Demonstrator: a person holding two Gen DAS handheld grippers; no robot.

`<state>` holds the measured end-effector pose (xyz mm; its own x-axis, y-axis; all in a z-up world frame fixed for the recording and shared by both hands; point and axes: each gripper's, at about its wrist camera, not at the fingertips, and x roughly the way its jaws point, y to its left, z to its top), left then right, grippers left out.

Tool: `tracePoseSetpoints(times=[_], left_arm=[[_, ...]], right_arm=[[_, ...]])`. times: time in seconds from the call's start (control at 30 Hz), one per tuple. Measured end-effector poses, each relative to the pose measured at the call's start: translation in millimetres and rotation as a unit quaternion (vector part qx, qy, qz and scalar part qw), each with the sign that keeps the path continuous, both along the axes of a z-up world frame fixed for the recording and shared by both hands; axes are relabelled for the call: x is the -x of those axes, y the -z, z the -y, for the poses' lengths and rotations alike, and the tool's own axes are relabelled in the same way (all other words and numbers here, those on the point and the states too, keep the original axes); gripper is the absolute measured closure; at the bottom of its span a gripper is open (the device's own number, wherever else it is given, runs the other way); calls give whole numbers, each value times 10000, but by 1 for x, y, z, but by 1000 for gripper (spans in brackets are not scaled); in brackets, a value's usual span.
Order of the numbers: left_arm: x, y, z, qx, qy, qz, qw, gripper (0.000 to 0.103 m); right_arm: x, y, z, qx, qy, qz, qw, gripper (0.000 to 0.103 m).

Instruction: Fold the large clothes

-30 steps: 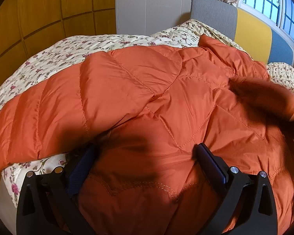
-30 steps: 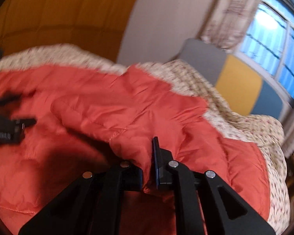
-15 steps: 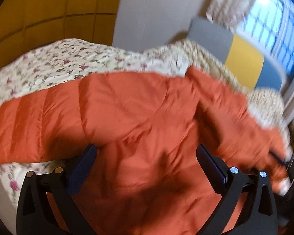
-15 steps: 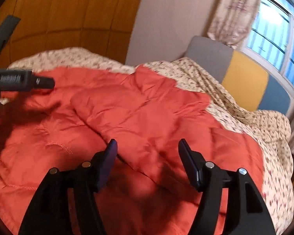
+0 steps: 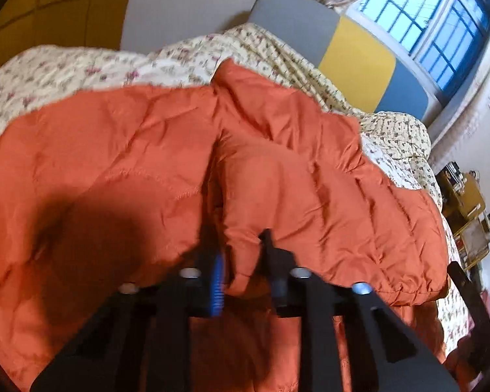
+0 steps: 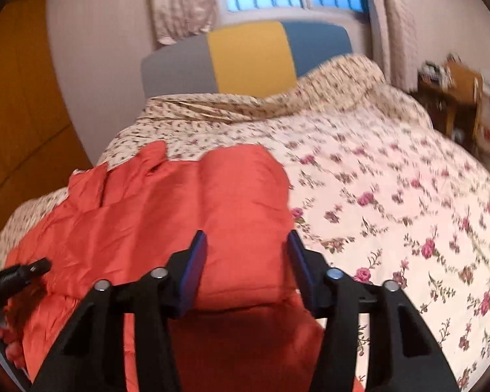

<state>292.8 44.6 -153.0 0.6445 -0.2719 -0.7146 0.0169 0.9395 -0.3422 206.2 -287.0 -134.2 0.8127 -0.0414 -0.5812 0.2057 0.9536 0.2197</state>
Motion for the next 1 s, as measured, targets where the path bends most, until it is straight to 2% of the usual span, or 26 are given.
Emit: tracePoseSetpoints(times=[0.1, 0.2, 0.27, 0.4, 0.57, 0.8, 0.93, 1.0], left_arm=[[5, -5, -10, -260, -197, 197, 9993, 91], [9, 1, -25, -244, -334, 197, 9990, 91], [13, 5, -28, -275, -324, 243, 9988, 91], [20, 10, -29, -290, -367, 295, 9985, 91], [14, 20, -33, -85, -324, 146, 9993, 88], [12, 25, -25, -249, -204, 148, 9994, 83], [11, 26, -25, -247, -201, 142, 9994, 83], [11, 26, -26, -199, -202, 141, 9995, 83]], right_arm=[[-11, -4, 4, -61, -38, 21, 10000, 61], [-27, -9, -4, 44, -213, 123, 9997, 63], [-45, -7, -12, 141, -366, 21, 9992, 64], [-79, 14, -15, 213, -408, -326, 9984, 65], [-108, 45, -10, 239, -385, -794, 9958, 65], [-119, 64, -6, 208, -385, -918, 9948, 64], [-113, 57, -1, 84, -384, -873, 9954, 62], [-96, 47, 2, -34, -397, -749, 9964, 62]])
